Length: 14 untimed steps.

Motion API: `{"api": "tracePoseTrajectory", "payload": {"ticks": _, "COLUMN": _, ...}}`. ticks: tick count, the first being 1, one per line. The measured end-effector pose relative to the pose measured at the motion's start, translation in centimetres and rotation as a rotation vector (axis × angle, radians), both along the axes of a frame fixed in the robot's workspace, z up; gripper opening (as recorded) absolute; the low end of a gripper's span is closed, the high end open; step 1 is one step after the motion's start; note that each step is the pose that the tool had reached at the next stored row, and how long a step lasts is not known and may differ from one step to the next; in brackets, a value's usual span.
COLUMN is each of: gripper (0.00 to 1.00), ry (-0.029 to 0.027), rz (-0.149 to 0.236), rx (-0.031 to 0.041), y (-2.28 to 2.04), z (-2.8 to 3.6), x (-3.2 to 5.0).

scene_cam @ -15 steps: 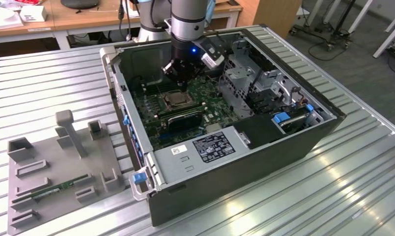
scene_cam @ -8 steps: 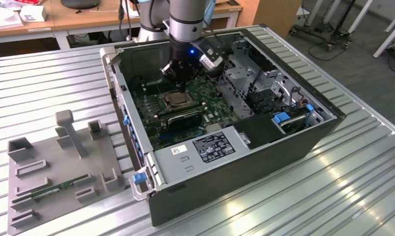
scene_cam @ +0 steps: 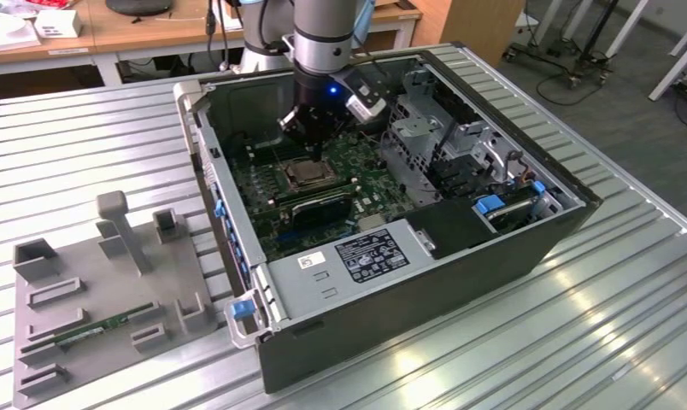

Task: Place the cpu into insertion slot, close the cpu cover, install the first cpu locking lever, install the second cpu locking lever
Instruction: 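Close the cpu cover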

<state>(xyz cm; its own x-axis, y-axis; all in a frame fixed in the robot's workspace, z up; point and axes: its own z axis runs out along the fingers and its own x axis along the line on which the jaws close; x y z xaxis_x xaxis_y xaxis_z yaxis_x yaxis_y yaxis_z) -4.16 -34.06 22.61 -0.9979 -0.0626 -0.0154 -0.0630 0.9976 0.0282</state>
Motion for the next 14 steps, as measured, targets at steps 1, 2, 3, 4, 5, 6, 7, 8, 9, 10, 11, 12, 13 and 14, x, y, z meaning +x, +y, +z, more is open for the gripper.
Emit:
{"api": "tracePoseTrajectory", "payload": {"ticks": 1, "gripper": 0.11, "ry": 0.0, "rz": 0.0, "rx": 0.0, "y": 0.0, "z": -0.01, "x": -0.04}}
{"api": "tracePoseTrajectory", "payload": {"ticks": 2, "gripper": 0.11, "ry": -0.0001, "rz": -0.002, "rx": 0.0001, "y": 0.0, "z": -0.02, "x": -0.13}}
{"api": "tracePoseTrajectory", "payload": {"ticks": 3, "gripper": 0.11, "ry": -0.0001, "rz": -0.004, "rx": 0.0001, "y": 0.01, "z": -0.04, "x": -0.27}}
{"api": "tracePoseTrajectory", "payload": {"ticks": 4, "gripper": 0.11, "ry": -0.0001, "rz": -0.007, "rx": 0.0001, "y": 0.01, "z": -0.05, "x": -0.42}}
{"api": "tracePoseTrajectory", "payload": {"ticks": 5, "gripper": 0.11, "ry": -0.0001, "rz": -0.011, "rx": 0.0001, "y": 0.01, "z": -0.06, "x": -0.56}}
{"api": "tracePoseTrajectory", "payload": {"ticks": 6, "gripper": 0.11, "ry": 0.0, "rz": -0.012, "rx": 0.0001, "y": 0.01, "z": -0.07, "x": -0.59}}
{"api": "tracePoseTrajectory", "payload": {"ticks": 7, "gripper": 0.11, "ry": 0.0, "rz": -0.012, "rx": 0.0, "y": 0.01, "z": -0.06, "x": -0.59}}
{"api": "tracePoseTrajectory", "payload": {"ticks": 8, "gripper": 0.11, "ry": 0.0001, "rz": -0.012, "rx": -0.0001, "y": 0.01, "z": -0.06, "x": -0.59}}
{"api": "tracePoseTrajectory", "payload": {"ticks": 9, "gripper": 0.11, "ry": 0.0001, "rz": -0.012, "rx": -0.0001, "y": 0.01, "z": -0.06, "x": -0.59}}
{"api": "tracePoseTrajectory", "payload": {"ticks": 10, "gripper": 0.11, "ry": 0.0001, "rz": -0.013, "rx": -0.0001, "y": 0.01, "z": -0.06, "x": -0.59}}
{"api": "tracePoseTrajectory", "payload": {"ticks": 11, "gripper": 0.11, "ry": 0.0001, "rz": -0.013, "rx": -0.0001, "y": 0.01, "z": -0.06, "x": -0.59}}
{"api": "tracePoseTrajectory", "payload": {"ticks": 12, "gripper": 0.11, "ry": 0.0027, "rz": -0.013, "rx": -0.0001, "y": 0.01, "z": -0.06, "x": -0.59}}
{"api": "tracePoseTrajectory", "payload": {"ticks": 13, "gripper": 0.11, "ry": 0.0051, "rz": -0.013, "rx": -0.0002, "y": 0.0, "z": -0.06, "x": -0.59}}
{"api": "tracePoseTrajectory", "payload": {"ticks": 14, "gripper": 0.11, "ry": 0.0053, "rz": -0.013, "rx": -0.0002, "y": 0.0, "z": -0.06, "x": -0.59}}
